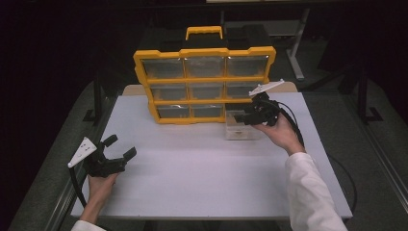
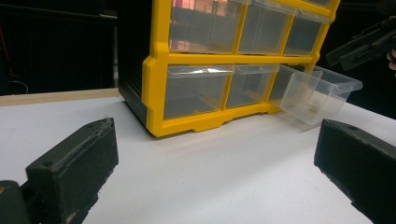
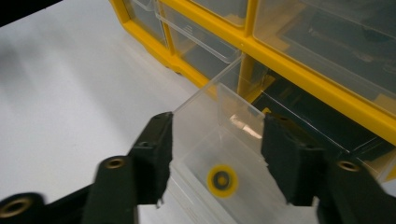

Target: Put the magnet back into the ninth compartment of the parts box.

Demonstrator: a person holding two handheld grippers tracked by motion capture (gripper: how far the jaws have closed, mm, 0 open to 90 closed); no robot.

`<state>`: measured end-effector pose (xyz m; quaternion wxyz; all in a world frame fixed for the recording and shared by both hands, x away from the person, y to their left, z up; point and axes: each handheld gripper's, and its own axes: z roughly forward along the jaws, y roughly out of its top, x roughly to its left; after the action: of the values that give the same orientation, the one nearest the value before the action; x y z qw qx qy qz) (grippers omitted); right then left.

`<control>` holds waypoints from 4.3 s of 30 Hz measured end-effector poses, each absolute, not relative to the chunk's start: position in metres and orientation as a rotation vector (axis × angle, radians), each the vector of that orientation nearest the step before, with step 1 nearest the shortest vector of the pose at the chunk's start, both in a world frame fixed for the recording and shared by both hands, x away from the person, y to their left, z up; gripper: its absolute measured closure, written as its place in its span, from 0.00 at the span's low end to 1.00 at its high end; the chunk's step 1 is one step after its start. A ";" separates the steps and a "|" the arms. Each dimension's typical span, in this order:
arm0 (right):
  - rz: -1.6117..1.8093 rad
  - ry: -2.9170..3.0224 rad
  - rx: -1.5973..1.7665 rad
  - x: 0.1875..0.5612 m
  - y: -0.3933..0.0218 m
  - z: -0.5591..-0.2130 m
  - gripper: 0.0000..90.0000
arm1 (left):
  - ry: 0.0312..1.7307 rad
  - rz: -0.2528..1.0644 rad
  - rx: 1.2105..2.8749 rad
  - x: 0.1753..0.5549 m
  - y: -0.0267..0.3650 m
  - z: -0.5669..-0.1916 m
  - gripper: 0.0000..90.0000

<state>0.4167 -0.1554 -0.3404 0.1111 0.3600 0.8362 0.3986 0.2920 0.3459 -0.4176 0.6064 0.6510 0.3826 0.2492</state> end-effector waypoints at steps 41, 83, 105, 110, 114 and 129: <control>1.304 2.292 1.023 0.381 -0.175 -0.333 0.00 | 0.887 0.572 1.504 0.292 0.345 -0.418 0.00; 1.377 2.208 1.022 0.341 -0.200 -0.364 0.00 | 0.887 0.577 1.516 0.293 0.344 -0.419 0.00; 1.422 2.150 1.062 0.322 -0.220 -0.379 0.00 | 0.889 0.580 1.514 0.292 0.345 -0.418 0.00; 1.427 2.133 1.080 0.318 -0.226 -0.384 0.00 | 0.888 0.580 1.512 0.292 0.345 -0.418 0.00; 1.429 2.127 1.095 0.316 -0.229 -0.389 0.00 | 0.888 0.578 1.512 0.292 0.345 -0.418 0.00; 1.436 2.105 1.114 0.306 -0.237 -0.397 0.00 | 0.886 0.574 1.513 0.293 0.344 -0.418 0.00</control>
<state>0.3057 -0.2373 -0.3970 0.1793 0.3941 0.7447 0.5079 0.2928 0.3442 -0.4183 0.6039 0.6536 0.3830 0.2479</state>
